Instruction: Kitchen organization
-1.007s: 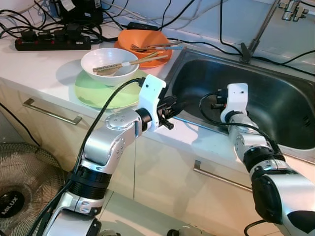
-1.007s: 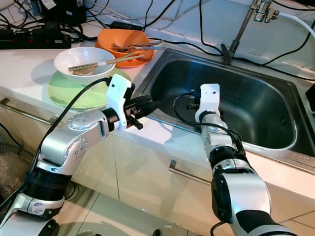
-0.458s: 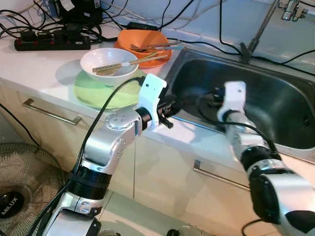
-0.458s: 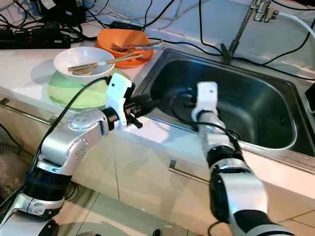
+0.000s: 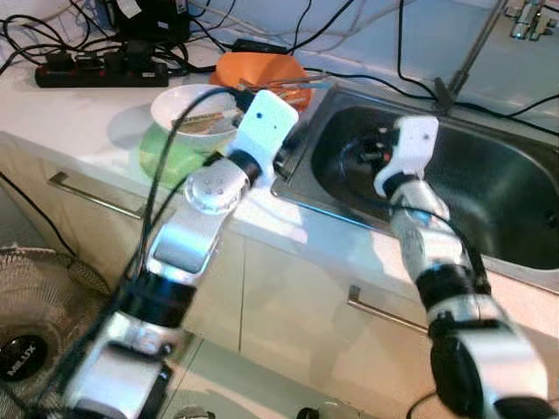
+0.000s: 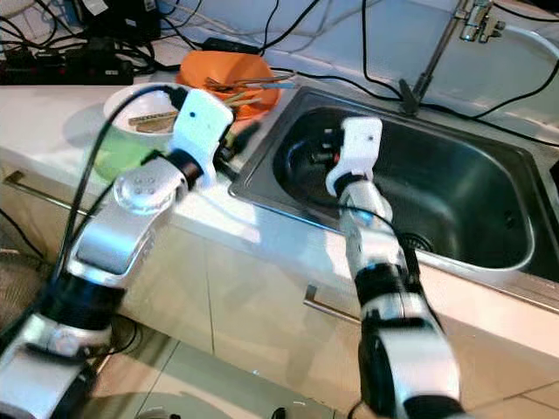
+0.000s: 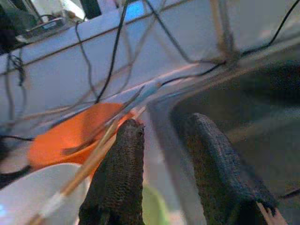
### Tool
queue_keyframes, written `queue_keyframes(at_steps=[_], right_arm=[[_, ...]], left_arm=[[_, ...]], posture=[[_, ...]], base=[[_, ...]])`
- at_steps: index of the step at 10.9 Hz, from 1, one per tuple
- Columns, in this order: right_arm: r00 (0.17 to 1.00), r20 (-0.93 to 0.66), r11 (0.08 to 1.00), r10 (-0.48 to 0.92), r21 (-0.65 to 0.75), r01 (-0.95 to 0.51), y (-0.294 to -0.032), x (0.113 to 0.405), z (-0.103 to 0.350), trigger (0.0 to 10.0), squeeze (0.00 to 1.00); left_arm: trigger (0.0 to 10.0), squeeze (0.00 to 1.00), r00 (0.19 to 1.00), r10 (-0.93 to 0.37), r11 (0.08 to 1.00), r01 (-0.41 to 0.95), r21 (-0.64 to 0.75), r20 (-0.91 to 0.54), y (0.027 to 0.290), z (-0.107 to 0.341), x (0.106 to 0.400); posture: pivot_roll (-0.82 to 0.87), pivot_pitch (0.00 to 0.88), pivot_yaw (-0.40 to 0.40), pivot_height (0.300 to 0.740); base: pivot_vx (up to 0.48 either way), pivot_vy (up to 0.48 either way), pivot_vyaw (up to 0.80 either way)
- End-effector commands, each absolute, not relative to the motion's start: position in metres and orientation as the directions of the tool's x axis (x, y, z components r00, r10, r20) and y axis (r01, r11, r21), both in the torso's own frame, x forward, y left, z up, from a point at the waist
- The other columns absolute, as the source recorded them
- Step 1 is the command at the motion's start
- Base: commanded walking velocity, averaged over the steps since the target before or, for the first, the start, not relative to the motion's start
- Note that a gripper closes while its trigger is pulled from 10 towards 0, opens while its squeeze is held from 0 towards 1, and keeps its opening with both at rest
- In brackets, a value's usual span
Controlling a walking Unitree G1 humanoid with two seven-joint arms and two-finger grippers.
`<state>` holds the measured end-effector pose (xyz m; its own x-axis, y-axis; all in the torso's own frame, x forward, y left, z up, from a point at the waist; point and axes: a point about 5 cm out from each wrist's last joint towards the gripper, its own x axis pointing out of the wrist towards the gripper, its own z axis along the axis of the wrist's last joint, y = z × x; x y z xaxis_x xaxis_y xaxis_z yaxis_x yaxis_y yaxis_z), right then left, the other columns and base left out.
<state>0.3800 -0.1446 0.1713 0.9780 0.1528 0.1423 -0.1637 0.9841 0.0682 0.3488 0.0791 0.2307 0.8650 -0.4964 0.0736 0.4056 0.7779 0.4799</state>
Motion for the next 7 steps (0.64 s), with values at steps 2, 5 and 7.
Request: queue_keyframes(at_steps=[2,5,7], right_arm=[[0.977,0.160,0.984,0.139,0.091,-0.155,-0.147,0.373,0.177,10.0,0.00],[0.978,0.153,0.982,0.140,0.108,-0.157,-0.143,0.362,0.177,10.0,0.00],[0.979,0.147,0.980,0.143,0.117,-0.161,-0.142,0.355,0.178,10.0,0.00]], left_arm=[[10.0,0.00,0.866,-0.498,0.676,0.352,0.648,0.049,0.071,0.226,0.361],[10.0,0.00,0.881,-0.471,0.544,0.243,0.803,0.052,0.068,0.227,0.380],[10.0,0.00,0.900,-0.431,0.503,0.181,0.845,0.064,0.066,0.234,0.393]], posture=[[-0.01,0.018,-0.088,0.719],[-0.04,0.012,-0.080,0.719],[-0.06,0.027,-0.079,0.719]], base=[[0.000,0.000,0.00],[0.000,0.000,0.00],[0.000,0.000,0.00]])
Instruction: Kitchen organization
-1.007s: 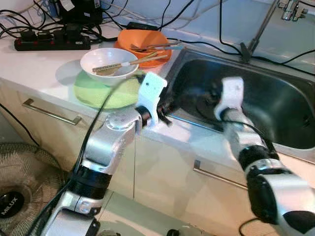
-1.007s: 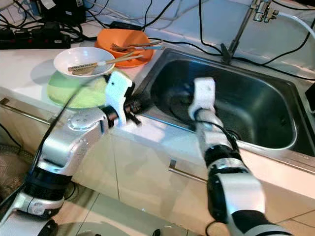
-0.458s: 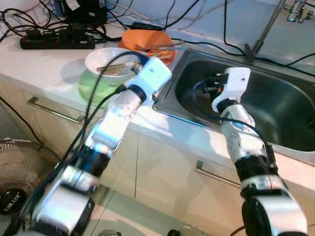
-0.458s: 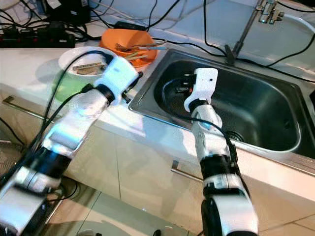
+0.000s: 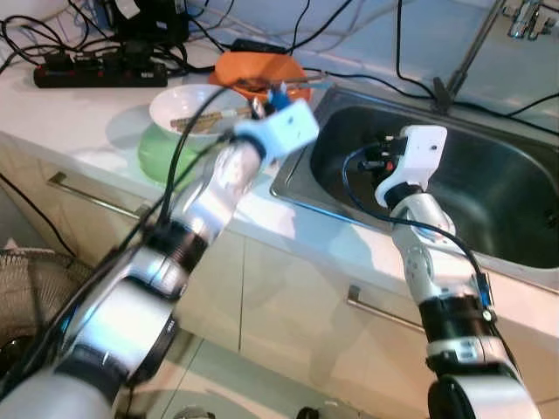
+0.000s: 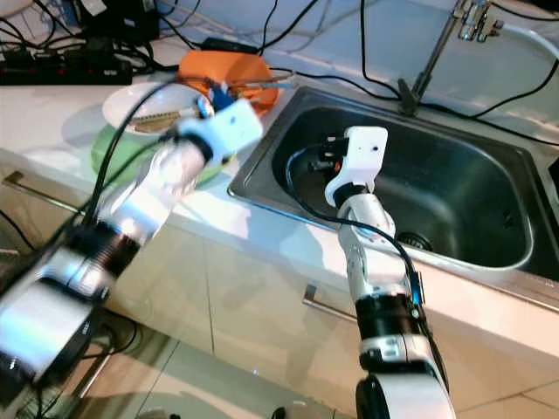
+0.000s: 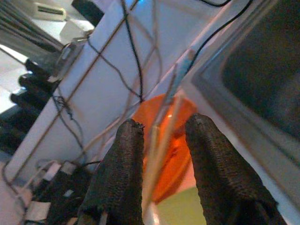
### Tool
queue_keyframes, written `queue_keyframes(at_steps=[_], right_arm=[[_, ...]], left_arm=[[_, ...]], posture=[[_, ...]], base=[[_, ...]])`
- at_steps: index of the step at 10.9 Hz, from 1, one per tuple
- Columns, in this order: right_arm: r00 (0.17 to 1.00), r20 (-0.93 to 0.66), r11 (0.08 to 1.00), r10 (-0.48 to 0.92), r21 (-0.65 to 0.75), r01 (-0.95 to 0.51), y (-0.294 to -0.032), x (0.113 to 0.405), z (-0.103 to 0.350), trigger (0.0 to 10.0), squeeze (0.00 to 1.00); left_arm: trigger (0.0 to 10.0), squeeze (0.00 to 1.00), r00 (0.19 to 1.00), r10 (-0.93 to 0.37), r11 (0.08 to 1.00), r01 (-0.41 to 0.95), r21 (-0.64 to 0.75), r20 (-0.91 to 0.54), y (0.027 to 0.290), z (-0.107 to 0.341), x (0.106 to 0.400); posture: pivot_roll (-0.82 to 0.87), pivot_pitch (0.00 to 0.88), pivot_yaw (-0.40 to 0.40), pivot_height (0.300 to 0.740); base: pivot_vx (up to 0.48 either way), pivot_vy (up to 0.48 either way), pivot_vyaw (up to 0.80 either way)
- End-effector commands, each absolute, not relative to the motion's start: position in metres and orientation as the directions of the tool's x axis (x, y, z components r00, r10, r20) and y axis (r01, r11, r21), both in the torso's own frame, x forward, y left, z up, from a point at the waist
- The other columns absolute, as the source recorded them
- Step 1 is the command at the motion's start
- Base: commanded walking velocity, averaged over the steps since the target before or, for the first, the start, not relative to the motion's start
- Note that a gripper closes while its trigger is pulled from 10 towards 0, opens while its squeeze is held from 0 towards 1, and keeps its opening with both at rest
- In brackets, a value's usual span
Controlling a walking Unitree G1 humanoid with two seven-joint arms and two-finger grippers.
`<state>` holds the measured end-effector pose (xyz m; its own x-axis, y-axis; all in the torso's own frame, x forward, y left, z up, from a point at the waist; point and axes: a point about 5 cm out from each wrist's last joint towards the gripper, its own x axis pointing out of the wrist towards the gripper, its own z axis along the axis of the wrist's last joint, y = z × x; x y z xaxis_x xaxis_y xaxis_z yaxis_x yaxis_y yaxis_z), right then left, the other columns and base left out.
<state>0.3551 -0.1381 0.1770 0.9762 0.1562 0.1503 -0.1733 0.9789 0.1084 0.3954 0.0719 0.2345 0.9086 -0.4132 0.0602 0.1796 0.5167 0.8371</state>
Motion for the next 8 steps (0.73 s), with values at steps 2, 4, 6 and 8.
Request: queue_keyframes(at_steps=[2,4,6,8], right_arm=[[0.980,0.141,0.980,0.138,0.123,-0.156,-0.142,0.345,0.178,10.0,0.00],[0.983,0.126,0.980,0.135,0.126,-0.151,-0.142,0.333,0.179,10.0,0.00],[0.985,0.120,0.982,0.127,0.128,-0.142,-0.144,0.322,0.184,10.0,0.00],[0.988,0.108,0.982,0.113,0.137,-0.128,-0.144,0.310,0.187,10.0,0.00]], left_arm=[[10.0,0.00,0.905,-0.418,0.494,0.149,0.857,0.083,0.066,0.239,0.400],[10.0,0.00,0.907,-0.412,0.491,0.143,0.859,0.085,0.061,0.242,0.405],[10.0,0.00,0.906,-0.416,0.460,0.138,0.877,0.076,0.056,0.244,0.408],[10.0,0.00,0.904,-0.421,0.425,0.127,0.896,0.072,0.054,0.248,0.411]], posture=[[-0.09,0.049,-0.075,0.719],[-0.12,0.080,-0.073,0.719],[-0.16,0.124,-0.068,0.719],[-0.18,0.159,-0.062,0.719]], base=[[0.000,0.000,0.00],[0.000,0.000,0.00],[0.000,0.000,0.00],[0.000,0.000,0.00]])
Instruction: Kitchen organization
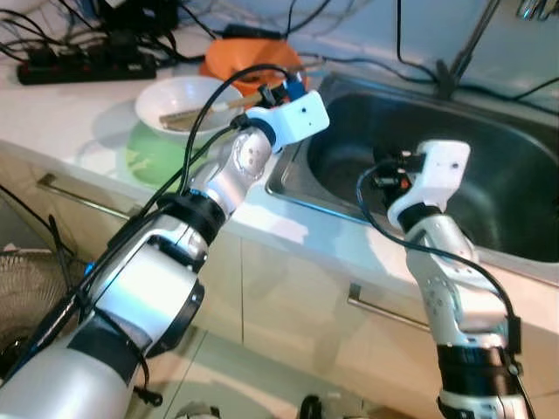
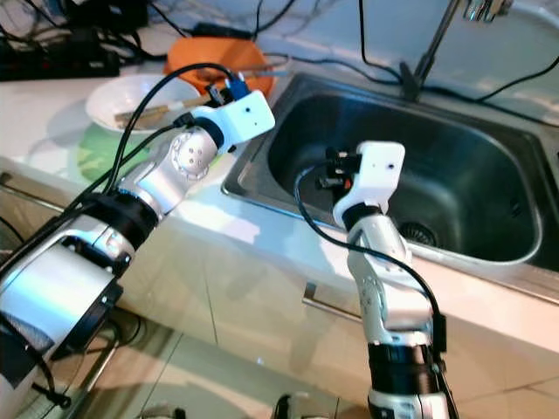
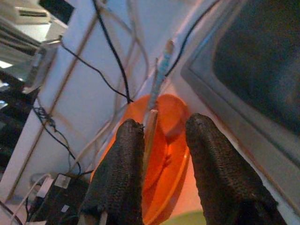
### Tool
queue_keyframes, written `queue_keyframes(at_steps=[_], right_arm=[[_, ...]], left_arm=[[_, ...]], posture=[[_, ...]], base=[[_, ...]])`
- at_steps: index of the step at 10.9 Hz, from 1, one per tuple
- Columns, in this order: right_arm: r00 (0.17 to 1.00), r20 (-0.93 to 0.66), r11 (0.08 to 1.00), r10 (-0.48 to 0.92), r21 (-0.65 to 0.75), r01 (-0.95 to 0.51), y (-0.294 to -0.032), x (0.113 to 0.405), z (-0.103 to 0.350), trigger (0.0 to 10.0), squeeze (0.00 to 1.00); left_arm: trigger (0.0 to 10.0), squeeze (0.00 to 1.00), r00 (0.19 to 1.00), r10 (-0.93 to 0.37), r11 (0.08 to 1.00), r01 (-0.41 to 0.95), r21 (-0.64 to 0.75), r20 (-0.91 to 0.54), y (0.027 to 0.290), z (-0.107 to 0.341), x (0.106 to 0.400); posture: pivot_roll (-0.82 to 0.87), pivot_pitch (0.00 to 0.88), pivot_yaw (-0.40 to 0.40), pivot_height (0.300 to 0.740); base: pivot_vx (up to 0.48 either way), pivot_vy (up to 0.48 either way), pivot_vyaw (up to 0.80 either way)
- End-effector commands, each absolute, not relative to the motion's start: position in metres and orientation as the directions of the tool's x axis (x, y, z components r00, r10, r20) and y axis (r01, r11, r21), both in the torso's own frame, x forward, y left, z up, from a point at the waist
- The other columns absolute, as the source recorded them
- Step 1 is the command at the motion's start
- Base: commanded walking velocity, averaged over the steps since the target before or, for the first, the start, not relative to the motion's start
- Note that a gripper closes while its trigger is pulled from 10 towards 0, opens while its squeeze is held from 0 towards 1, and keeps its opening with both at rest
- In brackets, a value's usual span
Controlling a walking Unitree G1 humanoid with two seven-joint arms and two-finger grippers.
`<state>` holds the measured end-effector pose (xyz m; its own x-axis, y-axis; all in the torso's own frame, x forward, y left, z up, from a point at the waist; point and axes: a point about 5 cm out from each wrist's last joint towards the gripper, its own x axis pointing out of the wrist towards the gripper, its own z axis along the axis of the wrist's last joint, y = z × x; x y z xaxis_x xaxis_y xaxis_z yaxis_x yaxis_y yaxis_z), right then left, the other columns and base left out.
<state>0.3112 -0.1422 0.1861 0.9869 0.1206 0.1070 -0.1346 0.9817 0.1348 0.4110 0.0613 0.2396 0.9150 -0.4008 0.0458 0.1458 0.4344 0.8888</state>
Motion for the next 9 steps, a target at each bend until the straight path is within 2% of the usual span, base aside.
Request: queue_keyframes(at_steps=[1,7,8,9], right_arm=[[0.989,0.099,0.982,0.110,0.144,-0.124,-0.143,0.307,0.187,10.0,0.00],[0.994,0.048,0.978,0.102,0.180,-0.109,-0.140,0.298,0.186,10.0,0.00],[0.994,0.044,0.978,0.099,0.181,-0.105,-0.141,0.299,0.186,10.0,0.00],[0.994,0.044,0.978,0.099,0.181,-0.105,-0.141,0.299,0.186,10.0,0.00]], left_arm=[[10.0,0.00,0.904,-0.421,0.409,0.119,0.905,0.071,0.054,0.250,0.411],[10.0,0.00,0.913,-0.379,0.351,-0.007,0.936,0.149,0.056,0.271,0.416],[2.7,0.00,0.913,-0.380,0.354,-0.007,0.935,0.150,0.055,0.271,0.416],[2.7,0.00,0.913,-0.380,0.354,-0.007,0.935,0.150,0.055,0.271,0.416]], posture=[[-0.18,0.171,-0.062,0.719],[-0.17,0.189,-0.068,0.719],[-0.18,0.186,-0.071,0.719],[-0.18,0.186,-0.071,0.719]], base=[[0.000,0.000,0.00],[0.000,0.000,0.00],[0.000,0.000,0.00],[0.000,0.000,0.00]])
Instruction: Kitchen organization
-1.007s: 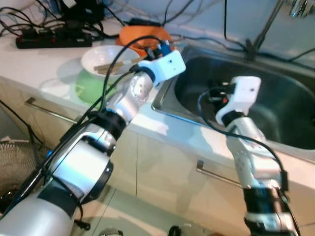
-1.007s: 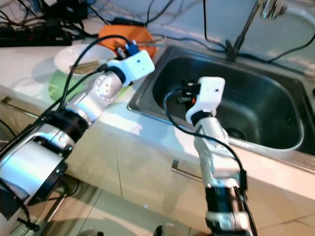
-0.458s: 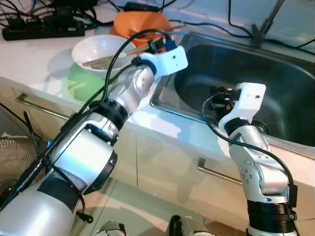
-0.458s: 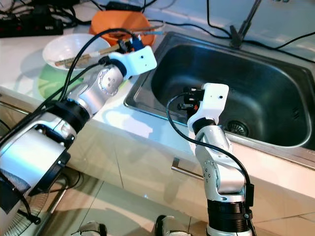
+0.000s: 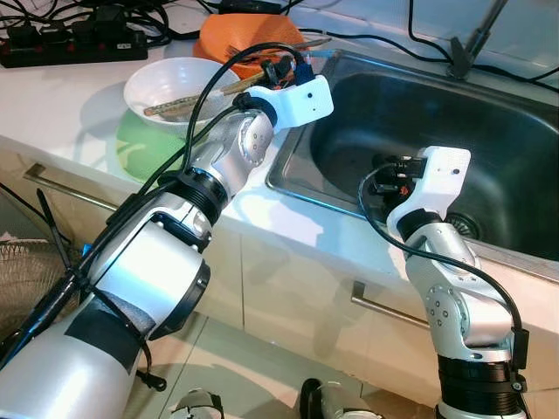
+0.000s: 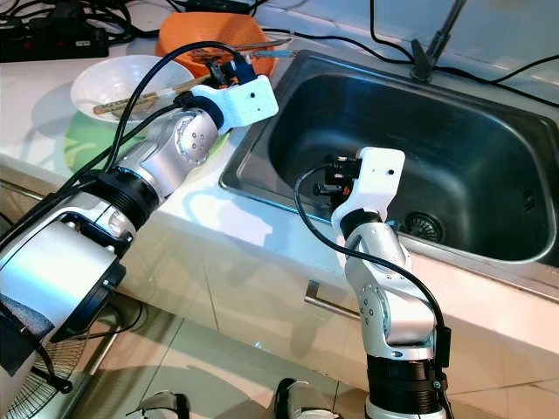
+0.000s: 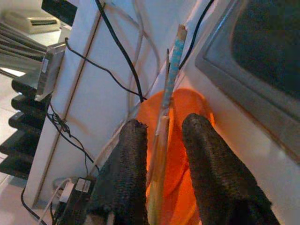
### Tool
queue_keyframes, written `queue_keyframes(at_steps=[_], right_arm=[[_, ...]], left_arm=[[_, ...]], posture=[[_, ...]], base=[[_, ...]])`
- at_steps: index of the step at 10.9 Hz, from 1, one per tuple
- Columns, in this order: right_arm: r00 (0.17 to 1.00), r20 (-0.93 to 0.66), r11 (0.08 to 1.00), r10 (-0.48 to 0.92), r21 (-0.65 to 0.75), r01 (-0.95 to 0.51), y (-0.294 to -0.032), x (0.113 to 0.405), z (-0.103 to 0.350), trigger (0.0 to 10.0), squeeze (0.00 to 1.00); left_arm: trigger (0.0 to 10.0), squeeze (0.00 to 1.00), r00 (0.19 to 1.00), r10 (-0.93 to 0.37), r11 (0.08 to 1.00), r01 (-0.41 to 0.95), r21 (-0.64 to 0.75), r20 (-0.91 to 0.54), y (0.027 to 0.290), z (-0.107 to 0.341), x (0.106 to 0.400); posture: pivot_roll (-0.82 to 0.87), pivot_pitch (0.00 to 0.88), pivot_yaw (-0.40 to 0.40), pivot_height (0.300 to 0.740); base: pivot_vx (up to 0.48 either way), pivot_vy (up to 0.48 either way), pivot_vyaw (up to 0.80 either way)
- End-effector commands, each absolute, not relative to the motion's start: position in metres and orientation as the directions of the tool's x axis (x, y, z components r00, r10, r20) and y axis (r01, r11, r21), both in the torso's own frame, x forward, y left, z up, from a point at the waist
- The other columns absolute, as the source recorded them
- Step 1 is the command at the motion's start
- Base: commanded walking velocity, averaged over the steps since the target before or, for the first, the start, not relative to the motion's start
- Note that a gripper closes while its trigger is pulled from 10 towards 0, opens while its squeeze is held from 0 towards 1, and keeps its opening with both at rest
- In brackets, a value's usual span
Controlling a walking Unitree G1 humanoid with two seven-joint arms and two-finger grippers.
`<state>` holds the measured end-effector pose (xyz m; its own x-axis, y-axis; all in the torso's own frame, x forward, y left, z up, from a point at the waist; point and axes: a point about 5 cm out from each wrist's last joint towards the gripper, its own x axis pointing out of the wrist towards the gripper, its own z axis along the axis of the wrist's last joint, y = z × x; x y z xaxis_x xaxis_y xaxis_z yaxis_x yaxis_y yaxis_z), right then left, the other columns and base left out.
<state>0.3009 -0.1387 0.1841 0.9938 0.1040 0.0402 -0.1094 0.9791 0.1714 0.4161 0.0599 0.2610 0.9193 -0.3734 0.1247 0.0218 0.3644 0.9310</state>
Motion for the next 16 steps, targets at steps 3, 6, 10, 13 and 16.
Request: queue_keyframes(at_steps=[3,6,10,13,16], right_arm=[[0.996,0.037,0.980,0.084,0.180,-0.090,-0.143,0.302,0.185,10.0,0.00],[0.996,0.040,0.980,0.080,0.182,-0.086,-0.142,0.306,0.185,10.0,0.00],[0.995,0.049,0.977,0.087,0.191,-0.094,-0.139,0.313,0.185,10.0,0.00],[0.994,0.064,0.975,0.093,0.198,-0.104,-0.137,0.322,0.186,10.0,0.00],[0.992,0.078,0.973,0.097,0.202,-0.111,-0.134,0.331,0.185,10.0,0.00]], left_arm=[[0.0,0.00,0.904,-0.398,0.368,0.003,0.930,0.155,0.052,0.272,0.415],[0.0,0.00,0.892,-0.414,0.394,-0.002,0.919,0.179,0.049,0.278,0.414],[0.0,0.00,0.865,-0.436,0.426,-0.044,0.904,0.247,0.046,0.298,0.412],[0.0,0.00,0.805,-0.455,0.550,-0.083,0.831,0.381,0.045,0.346,0.403],[10.0,0.00,0.670,-0.491,0.705,-0.068,0.706,0.556,0.042,0.392,0.381]], posture=[[-0.17,0.172,-0.070,0.719],[-0.15,0.156,-0.069,0.719],[-0.13,0.134,-0.071,0.719],[-0.10,0.098,-0.071,0.719],[-0.07,0.063,-0.069,0.719]], base=[[0.000,0.000,0.00],[0.000,0.000,0.00],[0.000,0.000,0.00],[0.000,0.000,0.00],[0.000,0.000,0.00]])
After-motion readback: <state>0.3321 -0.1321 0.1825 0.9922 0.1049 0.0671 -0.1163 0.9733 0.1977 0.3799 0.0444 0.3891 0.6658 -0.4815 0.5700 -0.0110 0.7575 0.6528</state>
